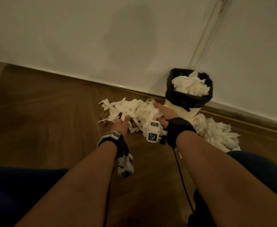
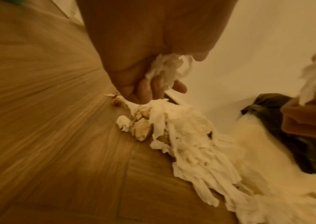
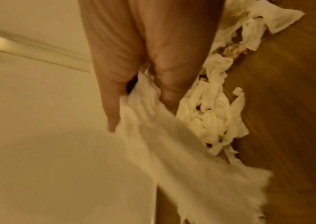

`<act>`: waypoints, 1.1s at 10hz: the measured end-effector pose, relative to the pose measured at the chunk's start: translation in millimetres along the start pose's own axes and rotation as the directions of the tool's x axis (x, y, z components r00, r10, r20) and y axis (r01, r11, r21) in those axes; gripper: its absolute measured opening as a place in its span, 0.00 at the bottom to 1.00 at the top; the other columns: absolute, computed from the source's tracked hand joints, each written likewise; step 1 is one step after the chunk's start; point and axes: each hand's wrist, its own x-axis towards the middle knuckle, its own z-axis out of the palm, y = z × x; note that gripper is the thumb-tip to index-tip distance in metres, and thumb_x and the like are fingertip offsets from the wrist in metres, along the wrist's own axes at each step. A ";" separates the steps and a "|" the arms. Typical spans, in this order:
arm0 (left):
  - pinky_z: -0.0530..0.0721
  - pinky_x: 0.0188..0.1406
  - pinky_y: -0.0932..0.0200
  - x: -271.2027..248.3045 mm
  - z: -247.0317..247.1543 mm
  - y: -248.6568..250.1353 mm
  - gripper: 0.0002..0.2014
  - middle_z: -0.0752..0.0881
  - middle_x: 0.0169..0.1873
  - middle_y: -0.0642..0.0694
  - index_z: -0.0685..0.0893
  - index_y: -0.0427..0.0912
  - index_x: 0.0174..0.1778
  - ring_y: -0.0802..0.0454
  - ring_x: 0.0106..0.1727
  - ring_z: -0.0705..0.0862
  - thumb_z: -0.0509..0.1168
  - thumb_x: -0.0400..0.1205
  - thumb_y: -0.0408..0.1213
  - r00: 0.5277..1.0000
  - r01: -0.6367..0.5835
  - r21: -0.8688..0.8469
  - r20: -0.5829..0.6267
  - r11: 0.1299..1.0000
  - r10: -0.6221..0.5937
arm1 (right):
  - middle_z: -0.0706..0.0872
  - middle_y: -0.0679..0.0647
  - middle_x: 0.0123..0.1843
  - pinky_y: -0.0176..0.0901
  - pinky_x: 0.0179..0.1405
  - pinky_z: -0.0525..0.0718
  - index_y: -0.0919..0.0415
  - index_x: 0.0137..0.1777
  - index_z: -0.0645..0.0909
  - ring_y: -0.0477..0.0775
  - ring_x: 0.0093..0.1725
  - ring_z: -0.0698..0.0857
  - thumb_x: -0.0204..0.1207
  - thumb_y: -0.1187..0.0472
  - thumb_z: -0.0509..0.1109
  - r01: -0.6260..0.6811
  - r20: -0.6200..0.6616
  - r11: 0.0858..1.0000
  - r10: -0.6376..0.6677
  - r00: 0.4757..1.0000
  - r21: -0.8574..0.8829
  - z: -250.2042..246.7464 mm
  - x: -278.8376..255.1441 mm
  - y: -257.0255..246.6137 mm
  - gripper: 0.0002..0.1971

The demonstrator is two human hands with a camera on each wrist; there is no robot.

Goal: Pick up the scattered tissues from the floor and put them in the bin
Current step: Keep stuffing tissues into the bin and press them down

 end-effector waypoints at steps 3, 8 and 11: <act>0.79 0.57 0.51 -45.8 8.2 92.4 0.20 0.73 0.71 0.34 0.72 0.41 0.71 0.36 0.66 0.78 0.56 0.83 0.26 0.986 -0.166 -0.021 -0.016 0.986 0.166 | 0.72 0.64 0.75 0.52 0.72 0.74 0.71 0.77 0.65 0.65 0.74 0.72 0.83 0.71 0.58 0.318 0.005 0.937 -0.322 0.947 0.143 -26.3 -81.8 -76.6 0.23; 0.73 0.48 0.53 -120.7 -1.8 203.2 0.17 0.80 0.58 0.33 0.69 0.33 0.66 0.35 0.57 0.80 0.55 0.86 0.40 0.817 -0.535 0.330 -0.031 0.777 0.576 | 0.76 0.61 0.62 0.31 0.35 0.84 0.71 0.75 0.68 0.47 0.41 0.79 0.81 0.71 0.61 0.448 -0.188 0.872 -0.415 0.890 0.197 -102.1 -144.1 -118.2 0.22; 0.76 0.44 0.65 -100.5 9.1 221.9 0.14 0.66 0.61 0.42 0.70 0.45 0.57 0.47 0.48 0.77 0.53 0.82 0.22 0.727 -0.584 0.463 -0.066 0.667 0.683 | 0.85 0.57 0.63 0.42 0.57 0.78 0.60 0.69 0.77 0.59 0.62 0.83 0.86 0.54 0.55 0.385 -0.394 0.802 -0.570 0.721 -0.457 -121.0 -102.9 -125.6 0.18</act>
